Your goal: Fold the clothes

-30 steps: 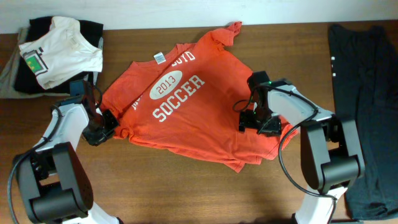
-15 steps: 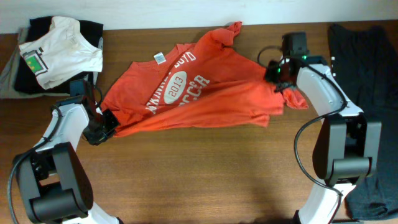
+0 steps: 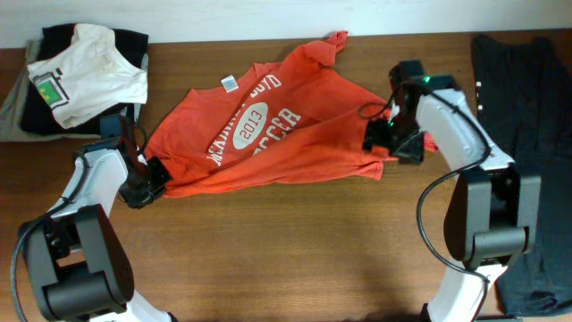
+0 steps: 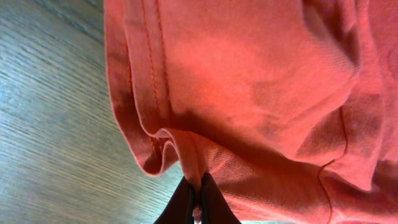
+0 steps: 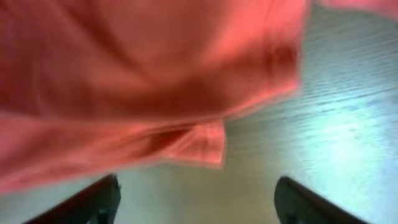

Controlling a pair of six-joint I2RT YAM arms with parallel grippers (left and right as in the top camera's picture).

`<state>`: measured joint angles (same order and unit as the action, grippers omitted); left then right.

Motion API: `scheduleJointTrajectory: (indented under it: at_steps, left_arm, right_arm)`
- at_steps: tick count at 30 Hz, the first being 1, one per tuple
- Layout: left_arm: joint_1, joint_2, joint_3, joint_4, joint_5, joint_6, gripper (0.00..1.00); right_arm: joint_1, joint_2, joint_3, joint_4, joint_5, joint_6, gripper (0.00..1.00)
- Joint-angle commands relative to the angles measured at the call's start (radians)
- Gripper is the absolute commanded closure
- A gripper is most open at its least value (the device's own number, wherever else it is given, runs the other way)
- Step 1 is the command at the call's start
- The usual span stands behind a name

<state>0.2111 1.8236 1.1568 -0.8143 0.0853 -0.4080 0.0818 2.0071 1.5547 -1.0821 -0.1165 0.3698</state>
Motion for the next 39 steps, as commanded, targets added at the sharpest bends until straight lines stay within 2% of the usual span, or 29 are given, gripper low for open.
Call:
scheduleJointTrajectory:
  at_steps: [1,3,5,7,9,14,16,20,22,26,31,39]
  left_arm:
    - [0.001,0.000,0.004,-0.002,-0.002,0.013,0.96]
    - [0.001,0.000,0.004,-0.002,-0.002,0.013,0.95]
    - [0.001,0.000,0.004,-0.001,-0.003,0.013,0.96]
    - [0.001,0.000,0.004,-0.001,-0.003,0.013,0.95]
    - [0.001,0.000,0.004,-0.001,-0.003,0.013,0.95]
    - [0.001,0.000,0.004,-0.001,-0.003,0.013,0.95]
    - [0.001,0.000,0.004,0.002,-0.003,0.013,0.95]
    - [0.001,-0.001,0.004,-0.016,0.005,0.013,1.00]
    - [0.001,-0.014,0.005,-0.040,0.008,0.013,1.00]
    - [0.001,-0.131,0.005,-0.079,0.004,0.013,1.00]
    - [0.001,-0.410,0.005,-0.168,-0.004,0.013,1.00]
    - [0.001,-0.939,0.044,-0.191,-0.004,0.013,1.00]
  right_arm:
    - [0.006,-0.003,-0.148,0.146,0.023,0.002,0.19]
    - [0.000,-0.003,-0.225,0.245,0.023,0.004,0.20]
    - [0.000,-0.003,-0.238,0.269,0.024,0.004,0.28]
    - [0.001,-0.003,-0.238,0.286,0.023,0.004,0.41]
    - [0.001,-0.003,-0.238,0.279,0.023,0.005,0.48]
    - [0.001,-0.003,-0.236,0.239,0.023,0.038,0.90]
    - [0.001,-0.003,-0.220,0.209,0.023,0.055,0.96]
    - [0.001,-0.010,-0.121,0.064,0.024,0.058,0.96]
    - [0.001,-0.040,-0.102,0.010,0.037,0.117,0.96]
    - [0.002,-0.150,-0.103,-0.106,0.063,0.166,0.96]
    - [0.003,-0.394,-0.105,-0.176,0.122,0.189,0.96]
    - [0.003,-0.797,-0.096,-0.181,0.182,0.188,0.96]
